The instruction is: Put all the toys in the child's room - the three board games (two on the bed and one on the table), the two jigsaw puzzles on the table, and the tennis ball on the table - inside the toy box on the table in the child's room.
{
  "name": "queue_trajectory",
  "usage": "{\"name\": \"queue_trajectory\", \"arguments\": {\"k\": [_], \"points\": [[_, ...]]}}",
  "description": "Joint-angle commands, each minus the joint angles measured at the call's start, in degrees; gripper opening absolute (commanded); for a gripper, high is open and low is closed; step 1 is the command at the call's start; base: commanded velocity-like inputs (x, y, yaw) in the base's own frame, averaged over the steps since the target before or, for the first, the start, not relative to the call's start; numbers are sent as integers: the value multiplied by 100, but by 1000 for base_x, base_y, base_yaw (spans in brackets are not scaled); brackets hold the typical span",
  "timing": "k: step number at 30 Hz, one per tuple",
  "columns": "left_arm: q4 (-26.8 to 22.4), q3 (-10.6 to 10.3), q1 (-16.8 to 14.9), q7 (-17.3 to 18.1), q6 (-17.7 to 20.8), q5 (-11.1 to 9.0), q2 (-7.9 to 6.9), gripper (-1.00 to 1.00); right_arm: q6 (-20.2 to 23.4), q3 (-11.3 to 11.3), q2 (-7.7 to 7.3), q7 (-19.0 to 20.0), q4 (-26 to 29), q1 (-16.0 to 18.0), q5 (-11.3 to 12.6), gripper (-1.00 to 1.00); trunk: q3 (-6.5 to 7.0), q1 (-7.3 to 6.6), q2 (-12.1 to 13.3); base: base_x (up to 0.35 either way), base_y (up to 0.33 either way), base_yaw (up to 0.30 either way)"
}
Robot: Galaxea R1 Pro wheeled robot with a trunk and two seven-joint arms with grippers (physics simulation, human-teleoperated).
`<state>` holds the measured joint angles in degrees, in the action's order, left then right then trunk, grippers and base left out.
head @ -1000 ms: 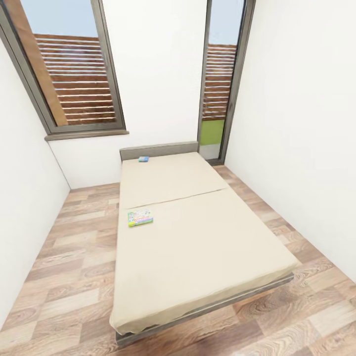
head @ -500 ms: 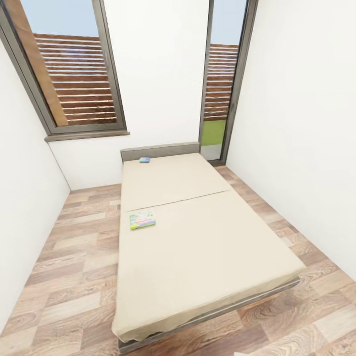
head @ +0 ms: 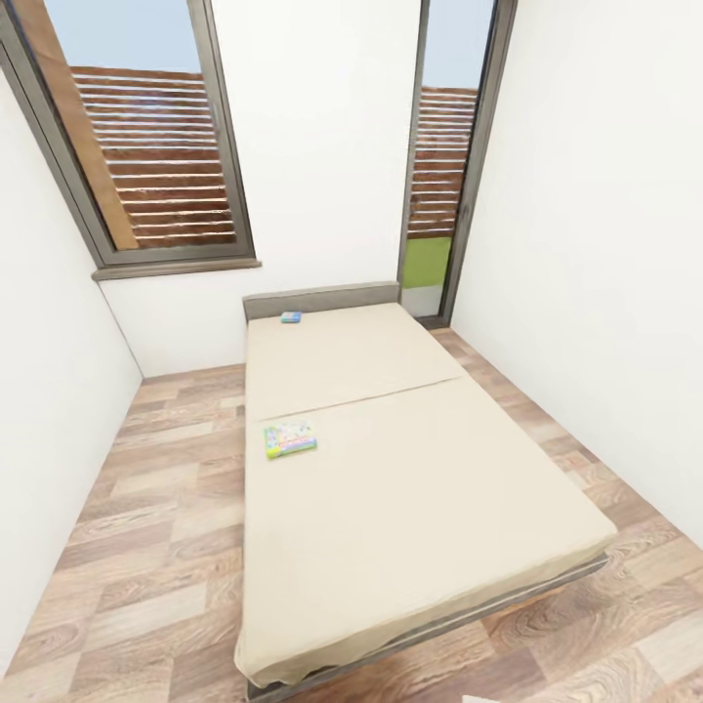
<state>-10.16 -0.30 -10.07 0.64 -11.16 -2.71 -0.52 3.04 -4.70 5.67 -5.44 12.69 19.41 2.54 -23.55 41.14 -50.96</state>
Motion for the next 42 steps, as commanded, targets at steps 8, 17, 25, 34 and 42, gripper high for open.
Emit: {"name": "queue_trajectory", "arguments": {"k": [8,17,25,34,42], "points": [[5,-8,-4,7,-18,-28,-1,100,29,-39,5,-4,14,0,35,100,-6,2,-4,115,102,0],[5,-5,-4,7,-18,-28,-1,100,36,-36,5,-2,14,1,39,100,-6,2,-4,90,172,-40],[5,-9,-4,7,-18,-28,-1,100,38,-33,5,-1,14,1,37,100,-6,2,-4,22,72,-206],[5,-5,-4,7,-18,-28,-1,100,38,-31,7,-1,14,1,36,100,-6,2,-4,2,128,-217],[5,-5,-4,7,-18,-28,-1,100,38,-32,7,-1,14,0,36,100,-6,2,-4,32,150,-40]]}}
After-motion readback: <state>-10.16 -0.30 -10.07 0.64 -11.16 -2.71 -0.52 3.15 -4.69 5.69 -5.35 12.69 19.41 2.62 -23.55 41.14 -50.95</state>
